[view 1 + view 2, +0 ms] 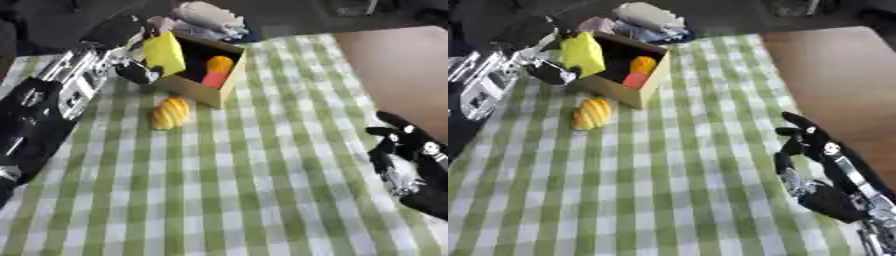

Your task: Pick up objects on the table and place them in the box.

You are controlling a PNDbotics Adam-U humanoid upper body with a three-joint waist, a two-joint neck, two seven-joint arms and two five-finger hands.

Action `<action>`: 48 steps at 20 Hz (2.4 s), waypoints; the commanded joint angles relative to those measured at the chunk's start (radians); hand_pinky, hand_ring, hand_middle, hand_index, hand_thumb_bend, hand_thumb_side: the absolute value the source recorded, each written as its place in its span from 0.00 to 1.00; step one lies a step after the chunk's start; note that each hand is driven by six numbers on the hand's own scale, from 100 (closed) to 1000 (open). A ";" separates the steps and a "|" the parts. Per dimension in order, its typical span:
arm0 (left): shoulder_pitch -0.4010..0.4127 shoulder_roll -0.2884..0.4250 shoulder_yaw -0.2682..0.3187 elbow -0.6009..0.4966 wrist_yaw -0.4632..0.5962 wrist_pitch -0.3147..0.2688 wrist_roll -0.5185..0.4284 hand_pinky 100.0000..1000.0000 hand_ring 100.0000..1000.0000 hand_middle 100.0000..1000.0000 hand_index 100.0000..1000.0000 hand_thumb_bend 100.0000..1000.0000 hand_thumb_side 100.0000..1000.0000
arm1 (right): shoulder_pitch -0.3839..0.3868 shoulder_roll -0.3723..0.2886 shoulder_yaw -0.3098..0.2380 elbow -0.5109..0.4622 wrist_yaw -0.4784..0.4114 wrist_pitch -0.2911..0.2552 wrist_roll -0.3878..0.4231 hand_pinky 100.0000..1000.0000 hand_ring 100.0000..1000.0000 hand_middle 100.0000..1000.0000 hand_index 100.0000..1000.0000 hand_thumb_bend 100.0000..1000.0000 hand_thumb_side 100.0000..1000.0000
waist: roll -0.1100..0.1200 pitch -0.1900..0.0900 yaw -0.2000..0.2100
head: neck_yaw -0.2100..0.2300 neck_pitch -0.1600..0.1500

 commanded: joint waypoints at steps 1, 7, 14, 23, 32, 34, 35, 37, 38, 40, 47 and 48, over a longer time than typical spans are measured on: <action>-0.027 0.011 0.004 0.005 0.010 -0.005 0.071 0.67 0.56 0.58 0.75 0.04 0.10 | -0.017 -0.001 0.003 -0.010 -0.007 0.000 0.005 0.67 0.90 0.42 0.98 0.00 0.41 | -0.005 -0.006 -0.001 | 0.005 -0.013; -0.017 0.009 -0.028 -0.010 -0.028 -0.074 0.095 0.71 0.63 0.66 0.79 0.17 0.13 | -0.020 -0.001 0.006 -0.009 -0.009 -0.001 0.008 0.67 0.90 0.42 0.98 0.00 0.41 | -0.009 -0.005 -0.004 | 0.010 -0.015; -0.010 -0.006 -0.040 -0.005 -0.200 -0.133 0.087 0.73 0.69 0.75 0.85 0.36 0.19 | -0.022 0.001 0.005 -0.009 -0.010 -0.001 0.007 0.67 0.90 0.42 0.98 0.00 0.41 | -0.013 -0.002 -0.008 | 0.011 -0.015; -0.005 -0.009 -0.030 0.007 -0.280 -0.105 0.116 0.75 0.73 0.82 0.90 0.45 0.19 | -0.022 0.002 0.005 -0.009 -0.010 -0.001 0.006 0.67 0.90 0.42 0.98 0.00 0.41 | -0.011 0.000 -0.011 | 0.006 -0.016; -0.016 0.020 -0.015 -0.030 -0.377 -0.068 0.191 0.77 0.77 0.87 0.93 0.67 0.20 | -0.024 0.002 0.005 -0.008 -0.010 -0.001 0.006 0.67 0.90 0.42 0.98 0.00 0.41 | -0.010 0.000 -0.013 | 0.003 -0.018; -0.016 0.026 -0.009 -0.038 -0.380 -0.060 0.197 0.77 0.77 0.87 0.93 0.65 0.19 | -0.024 0.002 0.006 -0.008 -0.010 -0.001 0.007 0.67 0.90 0.42 0.98 0.00 0.41 | -0.010 -0.001 -0.013 | 0.002 -0.019; -0.013 0.028 -0.007 -0.042 -0.374 -0.057 0.198 0.77 0.76 0.85 0.92 0.61 0.17 | -0.024 0.002 0.005 -0.008 -0.010 -0.001 0.007 0.67 0.90 0.42 0.98 0.00 0.41 | -0.010 -0.001 -0.013 | 0.001 -0.019; -0.001 0.036 -0.004 -0.062 -0.336 -0.057 0.193 0.76 0.72 0.80 0.90 0.50 0.16 | -0.024 0.001 0.004 -0.008 -0.010 -0.001 0.006 0.67 0.90 0.42 0.98 0.00 0.41 | -0.009 0.000 -0.012 | -0.002 -0.021; 0.010 0.044 -0.007 -0.075 -0.301 -0.066 0.174 0.75 0.70 0.78 0.88 0.42 0.18 | -0.023 0.000 0.003 -0.008 -0.009 -0.001 0.005 0.67 0.90 0.42 0.98 0.00 0.41 | -0.008 0.000 -0.012 | -0.004 -0.022; 0.030 0.067 -0.015 -0.107 -0.212 -0.100 0.096 0.74 0.68 0.76 0.86 0.33 0.18 | -0.023 -0.002 0.002 -0.008 -0.008 -0.001 0.004 0.67 0.90 0.42 0.98 0.00 0.41 | -0.006 0.000 -0.010 | -0.008 -0.022; 0.104 0.184 0.005 -0.312 0.083 -0.186 -0.288 0.70 0.58 0.66 0.80 0.23 0.22 | -0.021 -0.009 -0.003 -0.008 -0.003 -0.001 -0.001 0.67 0.90 0.42 0.98 0.00 0.41 | -0.001 -0.002 0.008 | -0.025 -0.019; 0.114 0.194 0.006 -0.332 0.104 -0.186 -0.333 0.69 0.58 0.66 0.79 0.24 0.22 | -0.021 -0.009 -0.003 -0.007 -0.003 -0.001 -0.001 0.67 0.90 0.42 0.98 0.00 0.41 | -0.001 -0.003 0.010 | -0.026 -0.019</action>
